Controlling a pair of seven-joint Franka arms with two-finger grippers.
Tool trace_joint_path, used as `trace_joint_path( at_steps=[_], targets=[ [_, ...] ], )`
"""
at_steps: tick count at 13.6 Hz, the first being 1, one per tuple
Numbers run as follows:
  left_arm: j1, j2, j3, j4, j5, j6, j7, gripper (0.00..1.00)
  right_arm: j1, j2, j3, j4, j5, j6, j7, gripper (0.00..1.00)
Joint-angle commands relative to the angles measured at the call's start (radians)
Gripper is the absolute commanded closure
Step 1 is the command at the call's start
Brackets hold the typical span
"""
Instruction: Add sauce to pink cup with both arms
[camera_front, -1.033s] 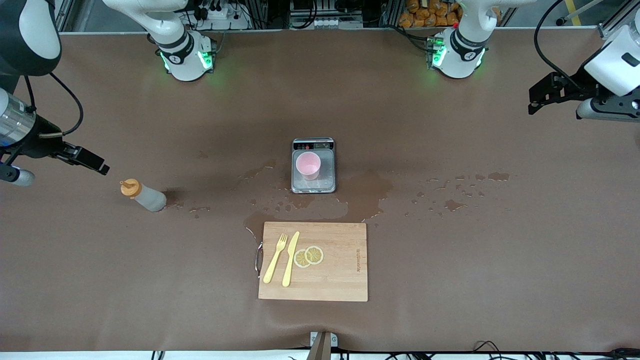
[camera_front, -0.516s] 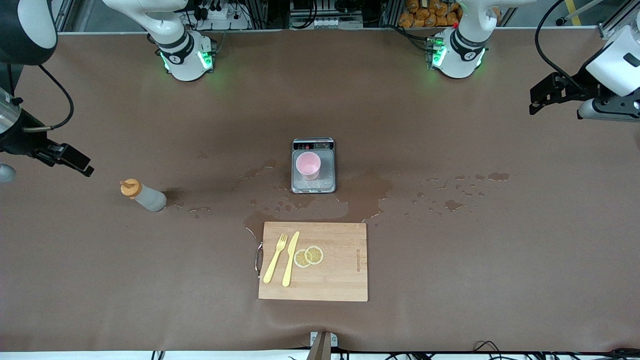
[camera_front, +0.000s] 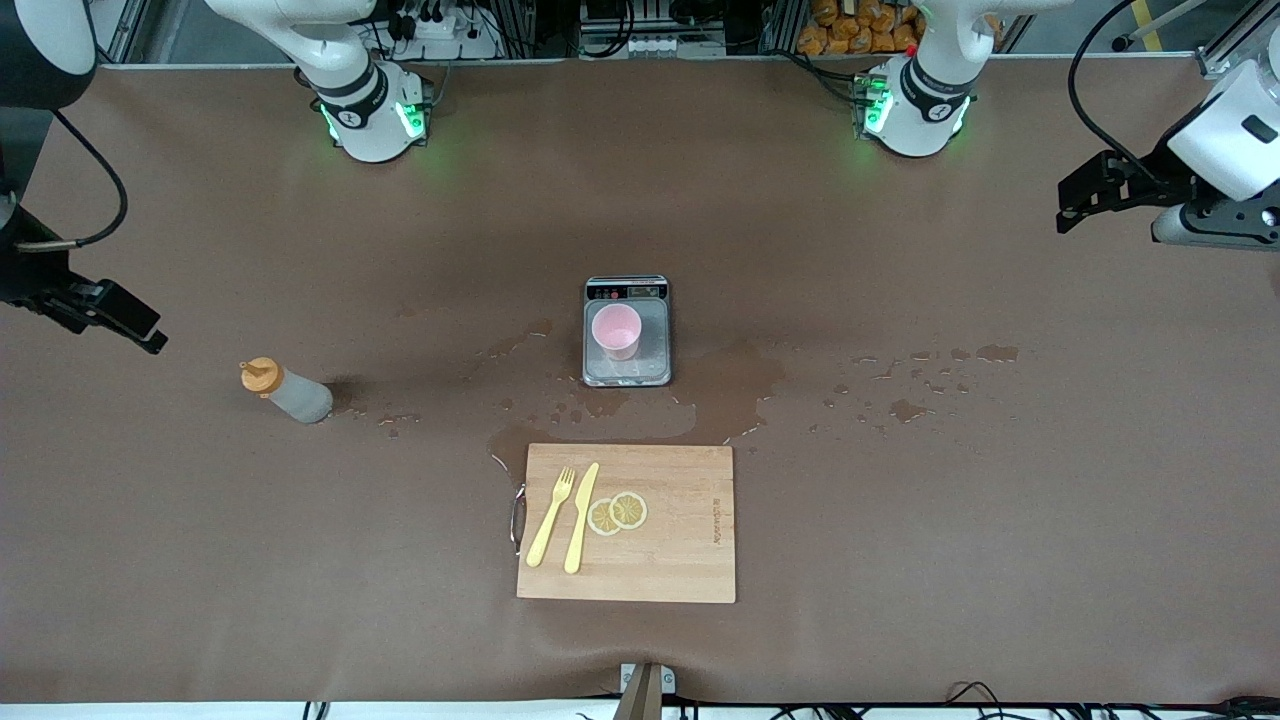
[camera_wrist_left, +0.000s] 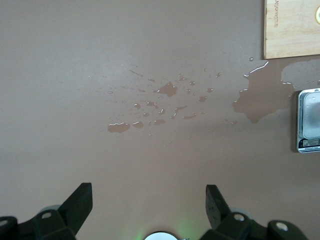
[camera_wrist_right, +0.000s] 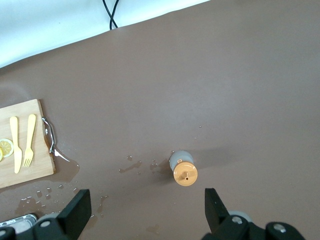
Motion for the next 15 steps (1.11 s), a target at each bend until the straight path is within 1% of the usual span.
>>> trace_joint_path(
  at_steps=[1, 3, 5, 7, 8, 10, 12, 15],
  targets=[
    [0.003, 0.006, -0.004, 0.016, 0.014, -0.017, 0.004, 0.0, -0.027, -0.009, 0.02, 0.016, 0.001, -0.013, 0.003, 0.0],
    [0.003, 0.006, -0.004, 0.016, 0.014, -0.017, 0.003, 0.0, -0.025, -0.011, 0.02, 0.019, 0.015, -0.025, 0.002, 0.0],
    [0.003, 0.004, -0.004, 0.014, 0.014, -0.017, 0.003, 0.0, -0.028, -0.005, 0.018, 0.046, 0.017, -0.057, 0.0, 0.0],
    [0.003, 0.006, -0.004, 0.014, 0.014, -0.018, 0.001, 0.0, -0.028, 0.004, 0.021, 0.063, 0.014, -0.146, -0.006, 0.0],
    [0.003, 0.006, -0.004, 0.014, 0.014, -0.018, 0.001, 0.0, -0.03, 0.012, 0.023, 0.078, 0.006, -0.161, -0.017, 0.0],
    [0.003, 0.006, -0.004, 0.014, 0.014, -0.018, 0.001, 0.0, -0.039, 0.018, 0.023, 0.101, 0.014, -0.199, -0.12, 0.0],
    [0.003, 0.006, -0.004, 0.014, 0.014, -0.018, 0.0, 0.0, -0.039, 0.02, 0.021, 0.106, 0.015, -0.198, -0.156, 0.0],
    [0.003, 0.006, -0.004, 0.014, 0.014, -0.018, 0.001, 0.0, -0.038, 0.018, 0.023, 0.106, 0.012, -0.2, -0.159, 0.0]
  ],
)
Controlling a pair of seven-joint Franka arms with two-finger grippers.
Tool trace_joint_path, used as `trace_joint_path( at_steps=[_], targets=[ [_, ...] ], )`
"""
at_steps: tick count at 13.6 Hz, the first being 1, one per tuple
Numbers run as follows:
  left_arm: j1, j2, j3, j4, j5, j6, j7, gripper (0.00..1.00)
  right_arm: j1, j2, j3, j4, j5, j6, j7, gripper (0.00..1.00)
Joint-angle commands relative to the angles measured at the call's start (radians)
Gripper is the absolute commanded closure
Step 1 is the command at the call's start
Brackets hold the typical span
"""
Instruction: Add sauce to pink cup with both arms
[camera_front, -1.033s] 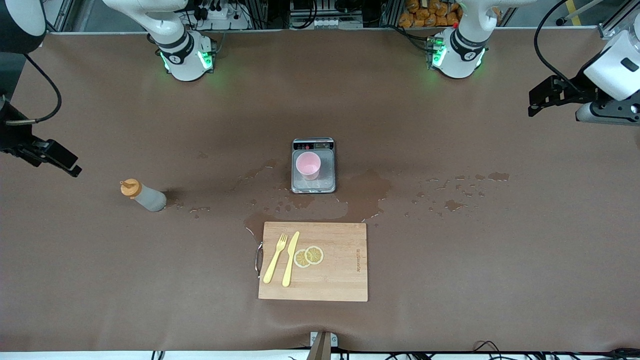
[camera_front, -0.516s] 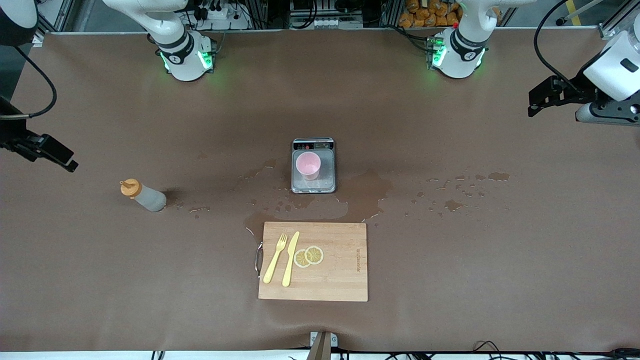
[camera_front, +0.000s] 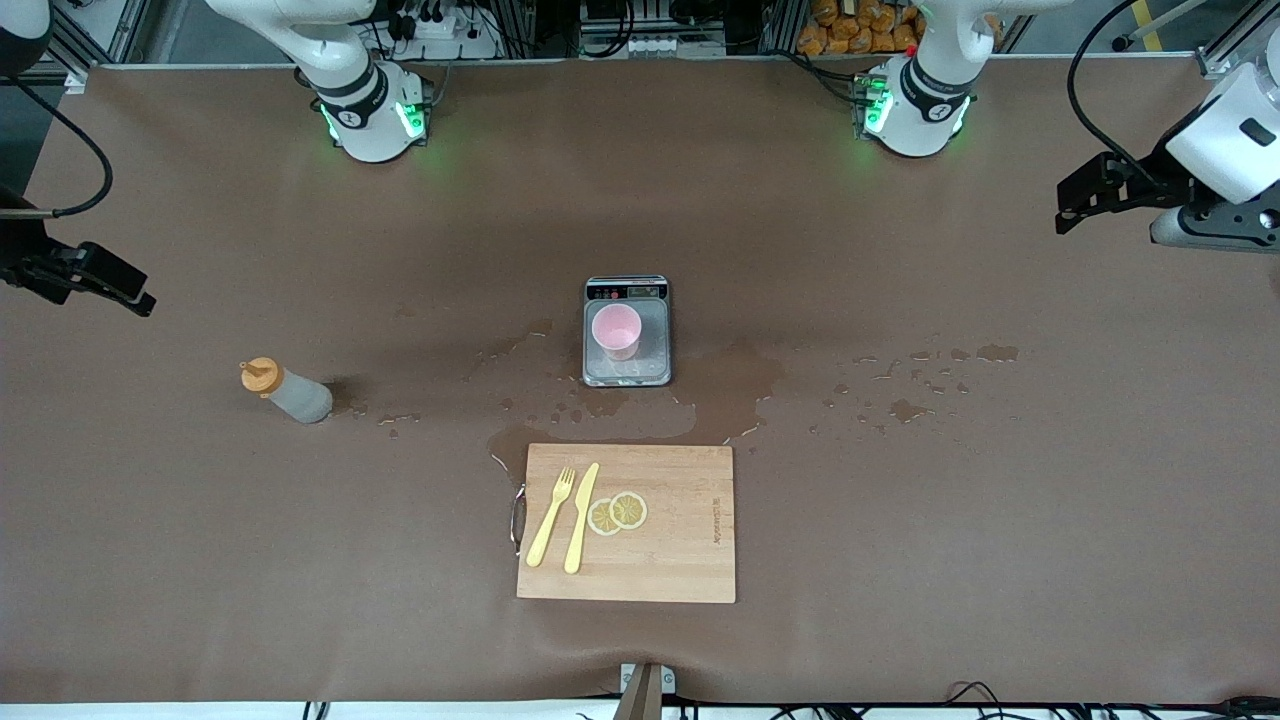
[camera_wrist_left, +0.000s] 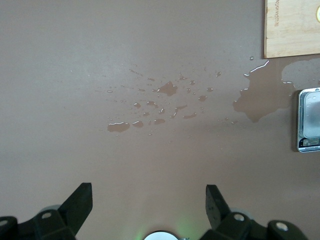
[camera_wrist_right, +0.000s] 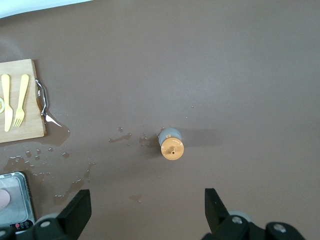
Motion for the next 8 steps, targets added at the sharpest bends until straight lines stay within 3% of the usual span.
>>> trace_joint_path(
  at_steps=[1, 8],
  targets=[
    [0.003, 0.003, -0.004, 0.013, 0.014, -0.017, 0.001, 0.0, -0.026, 0.013, 0.022, 0.029, 0.009, -0.019, -0.029, 0.0],
    [0.003, 0.003, -0.004, 0.014, 0.014, -0.017, 0.0, 0.0, -0.026, 0.013, 0.022, 0.028, 0.01, -0.022, -0.072, 0.0]
  ],
)
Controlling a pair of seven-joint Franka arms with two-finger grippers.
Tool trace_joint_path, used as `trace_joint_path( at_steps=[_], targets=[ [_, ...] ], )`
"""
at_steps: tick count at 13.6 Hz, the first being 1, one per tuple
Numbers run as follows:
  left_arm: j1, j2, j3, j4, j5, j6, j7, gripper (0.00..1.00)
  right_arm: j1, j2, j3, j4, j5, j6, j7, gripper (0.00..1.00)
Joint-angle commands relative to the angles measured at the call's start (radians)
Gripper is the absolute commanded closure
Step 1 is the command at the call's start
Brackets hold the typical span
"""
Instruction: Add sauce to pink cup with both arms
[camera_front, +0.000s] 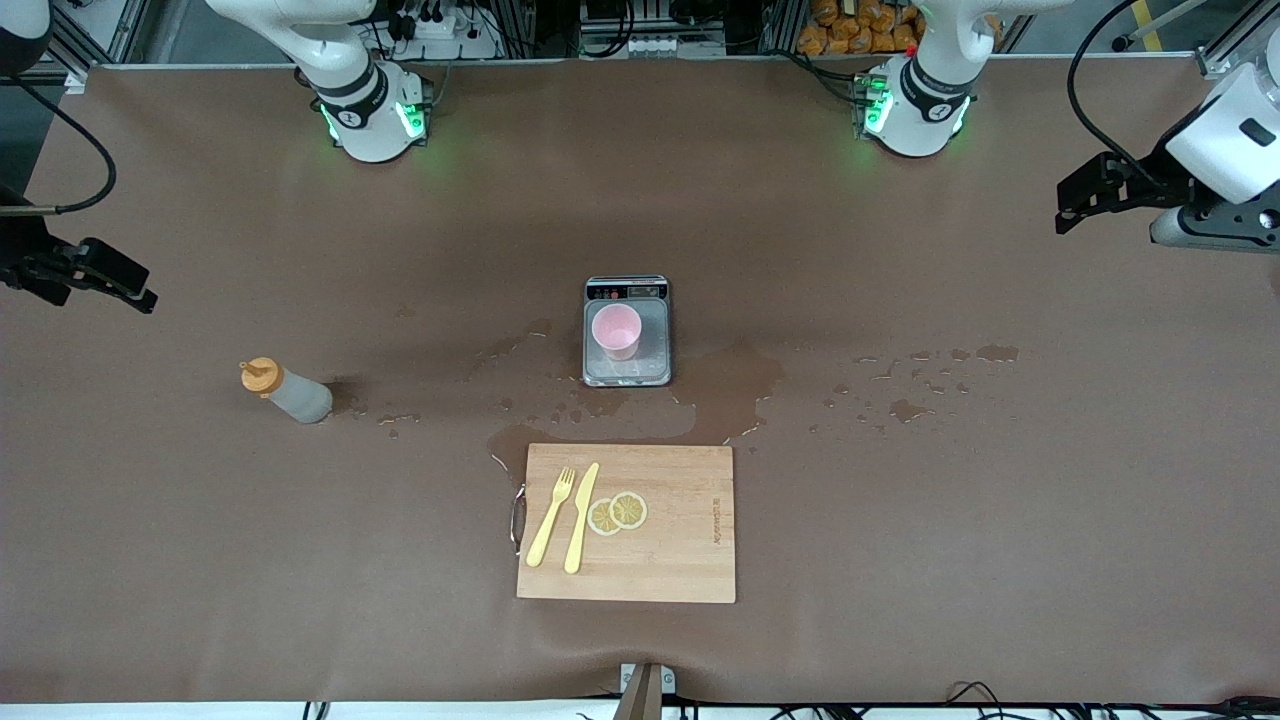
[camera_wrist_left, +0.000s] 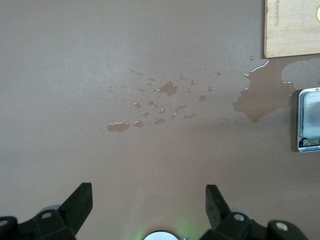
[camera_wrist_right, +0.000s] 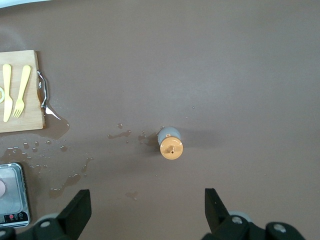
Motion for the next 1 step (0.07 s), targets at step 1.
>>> trace_joint_path(
  at_steps=[1],
  targets=[
    [0.003, 0.003, -0.004, 0.016, 0.014, -0.016, 0.0, 0.0, -0.026, 0.012, 0.021, 0.027, 0.01, -0.016, -0.018, 0.0]
  ],
)
